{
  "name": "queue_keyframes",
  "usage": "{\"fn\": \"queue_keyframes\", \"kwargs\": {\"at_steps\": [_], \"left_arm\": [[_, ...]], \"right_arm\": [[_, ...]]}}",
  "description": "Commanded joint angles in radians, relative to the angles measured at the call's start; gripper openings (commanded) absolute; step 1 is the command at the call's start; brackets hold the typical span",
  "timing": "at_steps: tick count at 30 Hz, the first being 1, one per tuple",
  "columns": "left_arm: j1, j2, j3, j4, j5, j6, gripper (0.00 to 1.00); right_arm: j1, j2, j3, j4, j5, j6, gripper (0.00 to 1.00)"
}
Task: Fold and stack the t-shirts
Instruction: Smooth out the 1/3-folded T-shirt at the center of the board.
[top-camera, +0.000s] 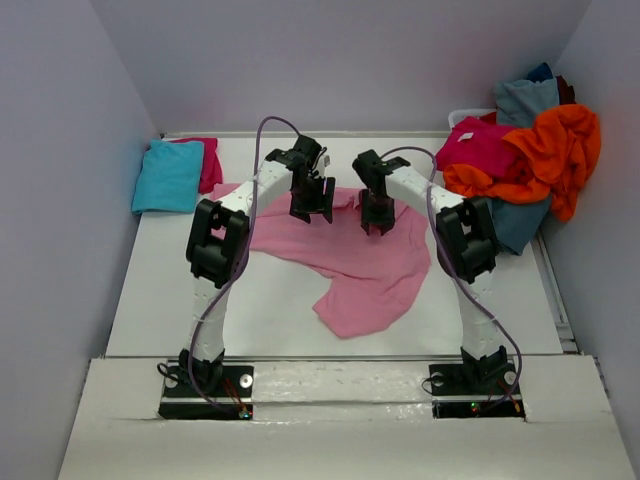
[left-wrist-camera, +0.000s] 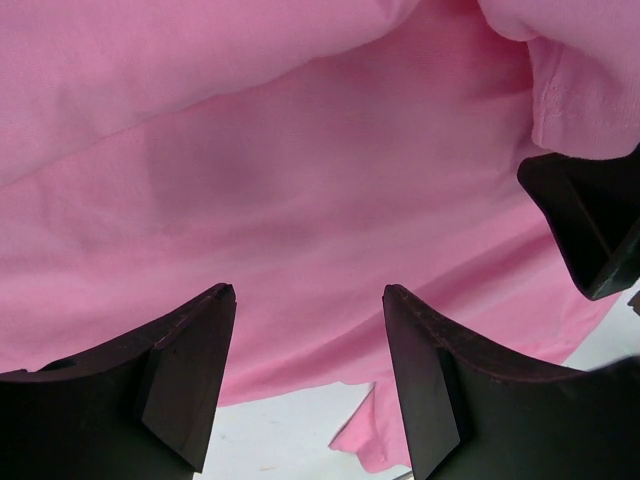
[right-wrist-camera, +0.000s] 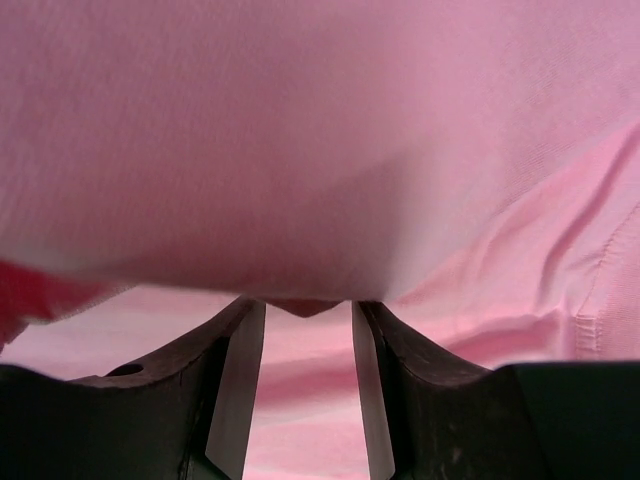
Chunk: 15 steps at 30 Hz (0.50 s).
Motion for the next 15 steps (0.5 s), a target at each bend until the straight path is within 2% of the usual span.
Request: {"fn": "queue_keyframes", "kwargs": {"at_steps": [1,6,7,10,15], "left_arm": [[0.003,-0.020,0.019,-0.016,-0.001,0.018,0.73],[0.003,-0.022,0.019,-0.018,-0.006,0.018,0.73],[0.003,-0.023,0.019,-0.018,-0.007,0.019,0.73],[0.003,-0.023,0.015,-0.018,-0.012,0.019,0.73],[0.003,-0.026,0.010,-0.018,-0.010,0.018,0.73]], "right_arm": [[0.010,-0.008,0.064,-0.013,0.053,-0.016,0.45],[0.010,-0.001,0.068,-0.027,0.073,-0.011,0.37],[0.010,0.001,0.064,-0.030,0.074,-0.008,0.32],[0.010,-0.001,0.054,-0.032,0.080,-0.004,0.25],[0.010,-0.008,0.039,-0.035,0.080,-0.002,0.24]]}}
